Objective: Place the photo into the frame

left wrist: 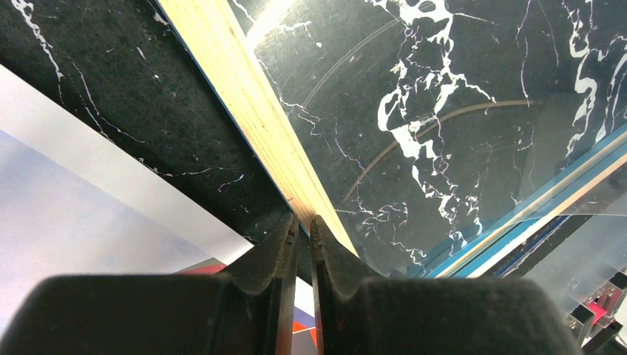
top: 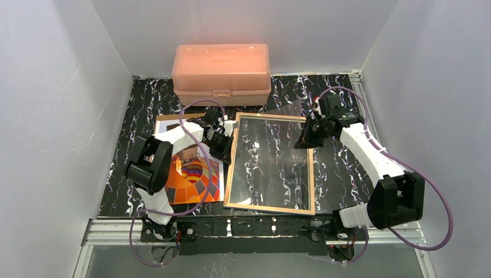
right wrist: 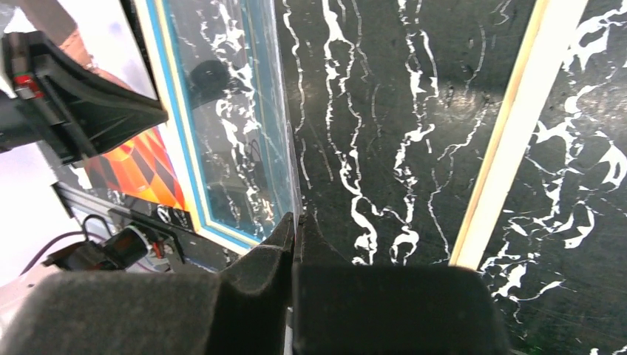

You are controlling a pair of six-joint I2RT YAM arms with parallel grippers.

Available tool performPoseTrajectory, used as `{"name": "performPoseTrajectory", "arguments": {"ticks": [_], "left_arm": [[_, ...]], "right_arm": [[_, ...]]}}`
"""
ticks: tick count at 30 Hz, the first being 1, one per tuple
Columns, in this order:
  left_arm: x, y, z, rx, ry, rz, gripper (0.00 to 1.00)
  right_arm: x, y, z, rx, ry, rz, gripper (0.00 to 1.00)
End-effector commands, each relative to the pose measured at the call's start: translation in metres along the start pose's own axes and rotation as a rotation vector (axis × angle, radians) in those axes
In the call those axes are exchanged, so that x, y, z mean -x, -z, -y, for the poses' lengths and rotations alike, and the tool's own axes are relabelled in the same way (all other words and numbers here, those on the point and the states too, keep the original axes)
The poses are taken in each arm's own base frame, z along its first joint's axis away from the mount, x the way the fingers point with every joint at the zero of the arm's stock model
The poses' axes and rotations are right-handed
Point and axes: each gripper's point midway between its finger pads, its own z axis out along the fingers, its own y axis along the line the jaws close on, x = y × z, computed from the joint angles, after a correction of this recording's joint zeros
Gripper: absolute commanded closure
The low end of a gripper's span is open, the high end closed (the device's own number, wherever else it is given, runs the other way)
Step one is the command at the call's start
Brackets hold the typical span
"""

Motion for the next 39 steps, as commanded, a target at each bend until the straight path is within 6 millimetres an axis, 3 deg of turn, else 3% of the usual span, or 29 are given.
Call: {"name": "performPoseTrajectory", "arguments": {"ticks": [1,11,25,39], "left_arm": [[-0.018,-0.002,-0.016,0.078,-0.018,-0.051,0.92],[-0.018,-0.001,-0.017,0.085,-0.019,-0.052,0.93],[-0.018,0.0,-0.017,0.085,-0.022,-0.048,0.94],[-0.021,-0.001,-0.02,0.093,-0.052,-0.05,0.95]], "right_arm": [[-0.004,0.016,-0.026,0.112,-0.031,-0.009,0.99],[-0.011,0.02,-0.023,0.108,-0.059,0.001,0.99],[-0.026,0.004,-0.001,0.045,-0.077,-0.065,0.99],[-0.019,0.015,-0.022,0.193,-0.191,-0.102,0.99]]}}
